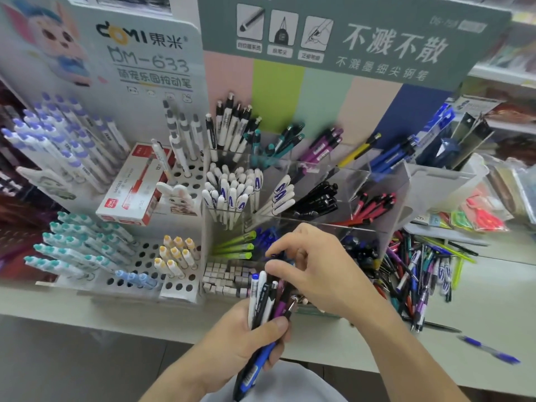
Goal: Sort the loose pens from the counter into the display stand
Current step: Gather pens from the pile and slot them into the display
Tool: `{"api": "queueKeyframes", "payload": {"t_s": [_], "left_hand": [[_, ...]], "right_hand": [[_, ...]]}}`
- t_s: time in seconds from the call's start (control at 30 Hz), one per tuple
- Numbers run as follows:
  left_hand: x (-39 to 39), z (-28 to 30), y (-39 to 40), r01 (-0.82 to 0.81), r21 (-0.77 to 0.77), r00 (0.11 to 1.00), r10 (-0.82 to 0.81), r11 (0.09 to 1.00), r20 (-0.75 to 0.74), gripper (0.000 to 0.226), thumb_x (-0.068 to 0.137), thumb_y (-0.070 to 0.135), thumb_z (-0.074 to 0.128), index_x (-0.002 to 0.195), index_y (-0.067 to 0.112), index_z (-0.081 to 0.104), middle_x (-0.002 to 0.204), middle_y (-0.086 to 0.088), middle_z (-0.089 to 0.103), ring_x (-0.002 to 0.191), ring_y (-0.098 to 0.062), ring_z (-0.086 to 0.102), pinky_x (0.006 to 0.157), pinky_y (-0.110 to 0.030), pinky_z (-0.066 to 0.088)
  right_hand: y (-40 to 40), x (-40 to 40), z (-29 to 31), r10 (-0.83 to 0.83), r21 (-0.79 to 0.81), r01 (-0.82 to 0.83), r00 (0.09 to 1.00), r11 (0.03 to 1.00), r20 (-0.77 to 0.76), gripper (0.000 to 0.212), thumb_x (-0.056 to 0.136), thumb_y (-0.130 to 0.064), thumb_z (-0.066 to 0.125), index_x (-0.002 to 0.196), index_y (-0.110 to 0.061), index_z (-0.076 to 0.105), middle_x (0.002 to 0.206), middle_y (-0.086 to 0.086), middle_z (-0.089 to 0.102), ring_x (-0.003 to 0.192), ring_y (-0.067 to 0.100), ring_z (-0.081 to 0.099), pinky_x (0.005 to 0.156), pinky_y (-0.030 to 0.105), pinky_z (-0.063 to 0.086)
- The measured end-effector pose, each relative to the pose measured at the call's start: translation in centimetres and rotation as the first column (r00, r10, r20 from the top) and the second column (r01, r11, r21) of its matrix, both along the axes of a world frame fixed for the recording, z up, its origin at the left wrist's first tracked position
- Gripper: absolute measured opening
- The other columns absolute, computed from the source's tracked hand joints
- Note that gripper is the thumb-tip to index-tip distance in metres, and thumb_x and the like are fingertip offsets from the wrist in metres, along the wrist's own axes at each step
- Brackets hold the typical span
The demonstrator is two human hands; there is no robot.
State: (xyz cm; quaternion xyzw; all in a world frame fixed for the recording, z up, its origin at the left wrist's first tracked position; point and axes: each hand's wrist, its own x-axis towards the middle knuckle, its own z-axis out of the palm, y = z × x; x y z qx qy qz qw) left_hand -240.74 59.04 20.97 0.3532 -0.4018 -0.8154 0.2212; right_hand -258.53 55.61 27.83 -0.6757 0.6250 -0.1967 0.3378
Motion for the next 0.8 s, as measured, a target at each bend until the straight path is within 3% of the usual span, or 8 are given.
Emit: {"api": "queueKeyframes", "payload": {"t_s": [0.13, 0.2, 0.3, 0.4, 0.5, 0.63, 0.8], "left_hand": [[0.2, -0.1, 0.0, -0.012, -0.006, 1.000, 0.012, 1.000, 0.013, 0.042, 0.089, 0.022, 0.071, 0.112, -0.008, 0.052, 0.081, -0.020, 0.054, 0.063, -0.028, 0.047, 0.057, -0.032, 0.044], [0.4, -0.2, 0.0, -0.018, -0.005, 0.999, 0.019, 1.000, 0.031, 0.044, 0.085, 0.028, 0.074, 0.108, -0.005, 0.056, 0.081, -0.023, 0.052, 0.066, -0.031, 0.045, 0.058, -0.033, 0.043], [0.5, -0.4, 0.1, -0.021, -0.008, 0.998, 0.022, 1.000, 0.053, 0.049, 0.083, 0.033, 0.075, 0.107, -0.005, 0.056, 0.080, -0.026, 0.052, 0.068, -0.033, 0.042, 0.059, -0.033, 0.043], [0.3, -0.5, 0.2, -0.013, 0.005, 0.999, 0.013, 1.000, 0.044, 0.057, 0.084, 0.031, 0.074, 0.116, -0.012, 0.053, 0.080, -0.024, 0.053, 0.065, -0.030, 0.045, 0.058, -0.033, 0.043], [0.2, -0.4, 0.4, 0.017, 0.012, 1.000, -0.017, 1.000, 0.020, 0.053, 0.089, 0.024, 0.070, 0.121, -0.014, 0.052, 0.085, -0.021, 0.058, 0.062, -0.028, 0.049, 0.057, -0.032, 0.044], [0.2, -0.3, 0.3, 0.080, -0.005, 0.997, -0.080, 0.997, 0.004, 0.047, 0.093, 0.026, 0.070, 0.118, -0.010, 0.054, 0.087, -0.025, 0.057, 0.064, -0.028, 0.049, 0.060, -0.031, 0.044], [0.2, 0.2, 0.5, 0.130, 0.027, 0.991, -0.129, 0.991, -0.047, 0.047, 0.094, 0.025, 0.069, 0.125, -0.006, 0.052, 0.090, -0.024, 0.058, 0.064, -0.027, 0.050, 0.060, -0.030, 0.044]], "right_hand": [[0.3, -1.0, 0.3, -0.126, -0.076, 0.148, 0.964, 0.986, 0.233, 0.005, 0.090, -0.032, 0.073, 0.088, -0.031, 0.069, 0.086, -0.006, 0.064, 0.074, 0.008, 0.061, 0.070, 0.021, 0.049], [0.6, -1.6, 0.9, -0.172, -0.112, 0.244, 0.880, 0.963, 0.442, 0.005, 0.096, -0.026, 0.066, 0.093, -0.021, 0.065, 0.087, -0.001, 0.070, 0.071, 0.017, 0.066, 0.066, 0.032, 0.055], [1.2, -2.3, 2.0, -0.223, -0.157, 0.411, 0.732, 0.898, 0.645, 0.014, 0.096, -0.023, 0.060, 0.098, -0.010, 0.061, 0.088, 0.008, 0.075, 0.060, 0.024, 0.067, 0.054, 0.031, 0.055], [1.2, -2.7, 1.7, -0.254, -0.142, 0.402, 0.776, 0.905, 0.577, 0.009, 0.094, -0.019, 0.066, 0.097, -0.010, 0.065, 0.084, 0.009, 0.075, 0.058, 0.023, 0.067, 0.055, 0.029, 0.057], [0.8, -2.6, 0.5, -0.261, 0.002, 0.306, 0.810, 0.952, 0.525, 0.005, 0.096, -0.017, 0.067, 0.097, -0.011, 0.067, 0.083, 0.008, 0.076, 0.060, 0.024, 0.069, 0.058, 0.034, 0.058], [0.5, -2.5, -0.5, -0.183, 0.023, 0.184, 0.939, 0.983, 0.290, 0.004, 0.096, -0.032, 0.067, 0.093, -0.030, 0.070, 0.085, -0.005, 0.073, 0.068, 0.019, 0.070, 0.072, 0.046, 0.060], [0.5, -2.7, -0.3, 0.000, 0.114, -0.036, 0.953, 0.993, 0.303, 0.015, 0.097, -0.032, 0.067, 0.111, -0.029, 0.069, 0.090, 0.001, 0.074, 0.079, 0.024, 0.070, 0.081, 0.045, 0.058]]}}
